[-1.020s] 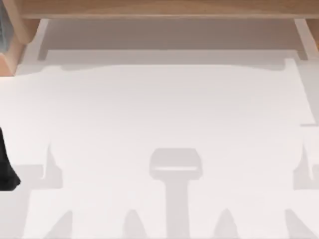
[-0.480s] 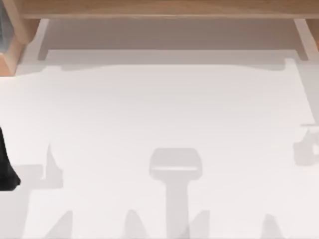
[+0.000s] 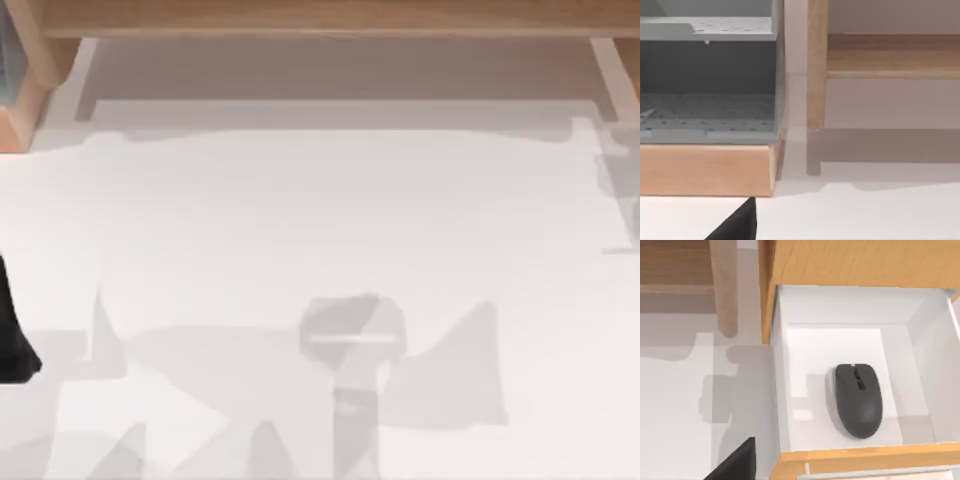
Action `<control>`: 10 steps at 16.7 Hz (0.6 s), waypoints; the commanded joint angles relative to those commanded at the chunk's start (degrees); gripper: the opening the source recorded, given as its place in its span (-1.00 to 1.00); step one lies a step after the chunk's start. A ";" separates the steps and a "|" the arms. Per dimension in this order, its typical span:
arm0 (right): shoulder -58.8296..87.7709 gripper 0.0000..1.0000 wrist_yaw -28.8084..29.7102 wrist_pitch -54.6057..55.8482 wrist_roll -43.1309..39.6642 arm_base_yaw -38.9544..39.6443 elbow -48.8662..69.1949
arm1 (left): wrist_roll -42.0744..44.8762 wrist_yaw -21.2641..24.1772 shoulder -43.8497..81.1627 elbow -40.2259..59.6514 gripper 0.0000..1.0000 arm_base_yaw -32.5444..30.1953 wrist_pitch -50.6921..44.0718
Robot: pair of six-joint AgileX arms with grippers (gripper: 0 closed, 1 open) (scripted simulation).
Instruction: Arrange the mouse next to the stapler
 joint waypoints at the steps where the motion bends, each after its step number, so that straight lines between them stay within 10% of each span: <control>1: 7.27 1.00 -0.09 -3.12 -1.02 -1.06 6.41 | 0.00 0.00 0.00 0.00 1.00 0.00 0.00; 10: 60.44 1.00 -1.53 -20.68 -9.49 -9.35 42.28 | 0.00 0.00 0.00 0.00 1.00 0.00 0.00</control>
